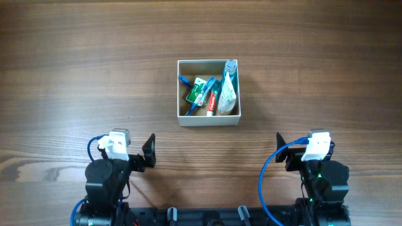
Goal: Pack container
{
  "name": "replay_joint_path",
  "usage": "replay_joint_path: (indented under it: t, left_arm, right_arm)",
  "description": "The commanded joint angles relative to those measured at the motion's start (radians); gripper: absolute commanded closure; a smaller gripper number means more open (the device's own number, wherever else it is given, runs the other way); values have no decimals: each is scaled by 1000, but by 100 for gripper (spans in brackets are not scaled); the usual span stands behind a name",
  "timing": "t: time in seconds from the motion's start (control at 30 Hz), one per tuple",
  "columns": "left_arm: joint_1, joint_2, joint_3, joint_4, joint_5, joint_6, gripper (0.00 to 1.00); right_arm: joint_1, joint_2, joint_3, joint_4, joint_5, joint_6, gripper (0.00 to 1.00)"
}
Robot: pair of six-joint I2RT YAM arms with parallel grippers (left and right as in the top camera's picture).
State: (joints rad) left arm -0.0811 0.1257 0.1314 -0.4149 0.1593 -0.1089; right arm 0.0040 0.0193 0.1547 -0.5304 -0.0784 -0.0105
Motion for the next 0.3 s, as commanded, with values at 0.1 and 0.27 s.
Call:
replay_joint_path:
  t: [0.1,0.27]
  left_arm:
    - [6,-8,-8,0,34,19,0]
    - [6,-8,-8,0,34,19,0]
  right_arm:
    - [4,-14,-2,6,-12,-13,0]
    - [4,-14,-2,6,-12,-13,0]
